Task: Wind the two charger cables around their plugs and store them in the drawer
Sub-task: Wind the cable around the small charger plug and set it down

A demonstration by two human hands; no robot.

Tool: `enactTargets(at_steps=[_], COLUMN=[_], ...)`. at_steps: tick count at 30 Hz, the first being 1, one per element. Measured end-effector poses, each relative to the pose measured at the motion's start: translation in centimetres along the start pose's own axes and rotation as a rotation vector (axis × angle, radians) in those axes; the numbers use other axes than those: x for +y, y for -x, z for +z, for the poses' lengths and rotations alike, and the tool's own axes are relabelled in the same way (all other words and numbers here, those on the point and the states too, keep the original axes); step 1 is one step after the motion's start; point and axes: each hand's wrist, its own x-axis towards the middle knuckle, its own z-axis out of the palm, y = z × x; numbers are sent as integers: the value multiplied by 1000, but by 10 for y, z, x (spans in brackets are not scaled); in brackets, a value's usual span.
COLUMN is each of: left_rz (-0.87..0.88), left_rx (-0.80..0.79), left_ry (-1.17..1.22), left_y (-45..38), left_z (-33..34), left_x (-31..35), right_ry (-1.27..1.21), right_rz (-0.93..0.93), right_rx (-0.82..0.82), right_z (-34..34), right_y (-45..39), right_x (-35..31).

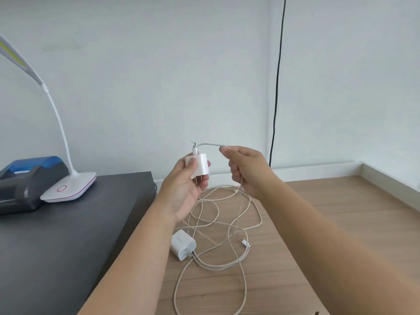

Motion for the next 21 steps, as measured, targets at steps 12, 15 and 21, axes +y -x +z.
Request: enactTargets(at_steps=[12, 15, 21], left_rz=[155, 180, 242], left_rx=[5, 131, 291], left_ry=[175, 177, 36], left_y=[60, 67, 80], left_z=[31, 31, 24], left_x=[9, -1, -18], right_ry=[629, 1010, 1178], right_rz=[-303, -333, -460], right_rx=[159, 27, -113], right_z=[-7, -9, -15], right_y=[58, 85, 123], right_x=[-2, 14, 13])
